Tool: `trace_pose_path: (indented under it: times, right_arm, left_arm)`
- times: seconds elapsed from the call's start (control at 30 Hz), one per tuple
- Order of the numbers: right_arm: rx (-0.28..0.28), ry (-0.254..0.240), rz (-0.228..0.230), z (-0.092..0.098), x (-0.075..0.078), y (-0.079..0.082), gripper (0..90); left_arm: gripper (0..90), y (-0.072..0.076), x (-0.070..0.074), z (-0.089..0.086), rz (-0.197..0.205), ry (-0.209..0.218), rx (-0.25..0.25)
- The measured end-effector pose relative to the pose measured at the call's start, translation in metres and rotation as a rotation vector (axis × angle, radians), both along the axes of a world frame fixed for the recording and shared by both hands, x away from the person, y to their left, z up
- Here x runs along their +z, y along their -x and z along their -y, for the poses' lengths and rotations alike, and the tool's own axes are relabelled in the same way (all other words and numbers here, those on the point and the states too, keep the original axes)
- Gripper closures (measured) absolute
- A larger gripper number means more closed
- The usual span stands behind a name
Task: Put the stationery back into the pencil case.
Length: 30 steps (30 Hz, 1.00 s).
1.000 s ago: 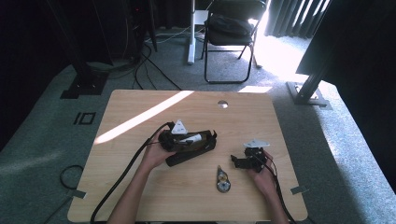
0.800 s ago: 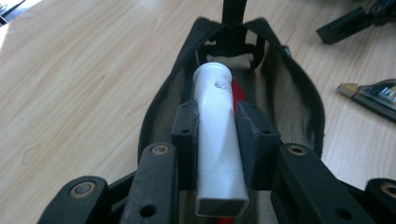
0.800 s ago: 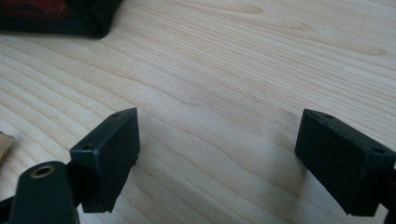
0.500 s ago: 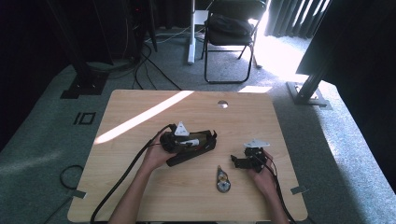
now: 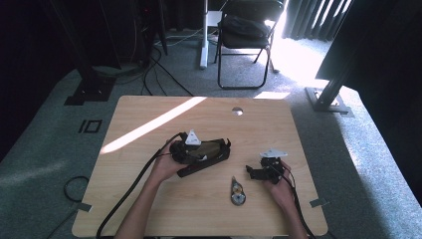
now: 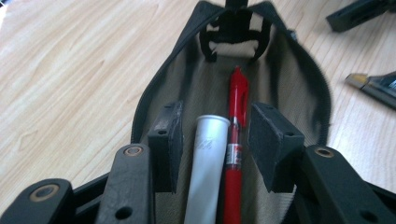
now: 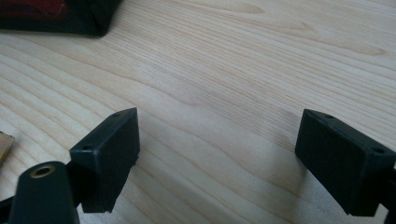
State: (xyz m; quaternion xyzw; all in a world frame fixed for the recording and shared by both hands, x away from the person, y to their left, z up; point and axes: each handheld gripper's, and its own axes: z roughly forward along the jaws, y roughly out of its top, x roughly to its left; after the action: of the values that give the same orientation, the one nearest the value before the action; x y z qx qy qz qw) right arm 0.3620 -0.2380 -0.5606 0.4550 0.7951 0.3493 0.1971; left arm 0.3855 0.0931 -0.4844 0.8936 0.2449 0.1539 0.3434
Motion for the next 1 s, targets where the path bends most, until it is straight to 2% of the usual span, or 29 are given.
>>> trace_pose_path:
  times: [0.13, 0.43, 1.0]
  right_arm:
    - [0.0, 0.001, 0.0, 0.0, 0.0, 0.0, 13.7]
    - [0.001, 0.001, 0.0, 0.0, 0.0, 0.0, 13.7]
    - [-0.002, 0.001, -0.001, 0.0, 0.0, 0.0, 13.3]
  left_arm:
    - [55.7, 0.004, 0.006, 0.0, 0.012, 0.028, -0.003]
    - [55.5, 0.015, 0.013, 0.004, 0.031, 0.056, -0.023]
    - [55.5, 0.033, 0.018, 0.017, 0.025, 0.093, -0.07]
